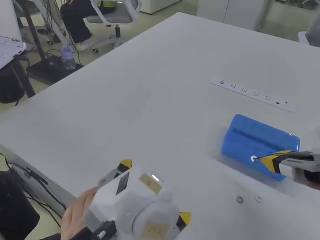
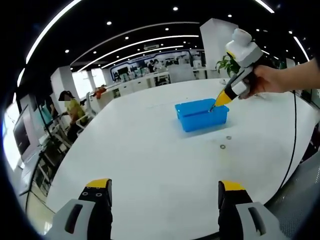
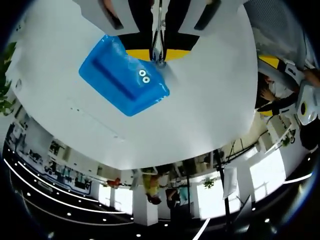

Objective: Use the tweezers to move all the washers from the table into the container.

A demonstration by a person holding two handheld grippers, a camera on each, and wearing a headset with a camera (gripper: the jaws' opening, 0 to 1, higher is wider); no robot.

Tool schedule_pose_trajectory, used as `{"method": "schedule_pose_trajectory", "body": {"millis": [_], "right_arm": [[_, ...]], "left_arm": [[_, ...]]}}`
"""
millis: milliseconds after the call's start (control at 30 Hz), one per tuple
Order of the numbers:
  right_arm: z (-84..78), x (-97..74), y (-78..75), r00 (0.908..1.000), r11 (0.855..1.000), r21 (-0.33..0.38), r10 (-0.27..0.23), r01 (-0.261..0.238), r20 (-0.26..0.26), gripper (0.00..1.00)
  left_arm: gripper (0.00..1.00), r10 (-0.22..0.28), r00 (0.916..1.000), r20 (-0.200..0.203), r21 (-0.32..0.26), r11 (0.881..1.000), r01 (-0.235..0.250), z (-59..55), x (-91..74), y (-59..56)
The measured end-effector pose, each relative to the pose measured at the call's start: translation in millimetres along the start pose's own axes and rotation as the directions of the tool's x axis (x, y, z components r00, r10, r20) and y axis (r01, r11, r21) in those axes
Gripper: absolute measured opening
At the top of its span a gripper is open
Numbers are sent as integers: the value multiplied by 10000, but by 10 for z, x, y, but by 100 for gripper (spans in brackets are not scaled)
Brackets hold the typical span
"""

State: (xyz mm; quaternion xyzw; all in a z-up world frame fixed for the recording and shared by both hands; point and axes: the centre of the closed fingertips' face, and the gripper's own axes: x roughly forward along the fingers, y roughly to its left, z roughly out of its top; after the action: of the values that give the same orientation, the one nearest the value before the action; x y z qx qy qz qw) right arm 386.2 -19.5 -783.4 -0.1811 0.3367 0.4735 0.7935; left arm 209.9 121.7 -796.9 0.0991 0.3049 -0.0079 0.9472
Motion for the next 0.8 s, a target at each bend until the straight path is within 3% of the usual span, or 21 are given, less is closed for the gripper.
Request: {"method": "schedule_pose_trajectory", "body": {"millis": [167,300,433,800], "right_arm": [[154,-68,-21,9997,9999,27,-144,143,193,3],[202,-51,-109,9995,9995,-61,-324,324,64,3],[185,27,-247,9987,9989,70,-455,457,-241,3],[3,344,-399,9915,9987,92,-480,494,-1213,3]], "left_arm": [[91,-45,10000,74,-72,10000,46,16,-4,-5],[91,-57,9999,121,-108,9999,58,23,-6,-6],[91,-70,9998,163,-127,9999,72,29,-8,-9],[91,-39,9998,172,-138,9999,41,31,-2,-5]]}}
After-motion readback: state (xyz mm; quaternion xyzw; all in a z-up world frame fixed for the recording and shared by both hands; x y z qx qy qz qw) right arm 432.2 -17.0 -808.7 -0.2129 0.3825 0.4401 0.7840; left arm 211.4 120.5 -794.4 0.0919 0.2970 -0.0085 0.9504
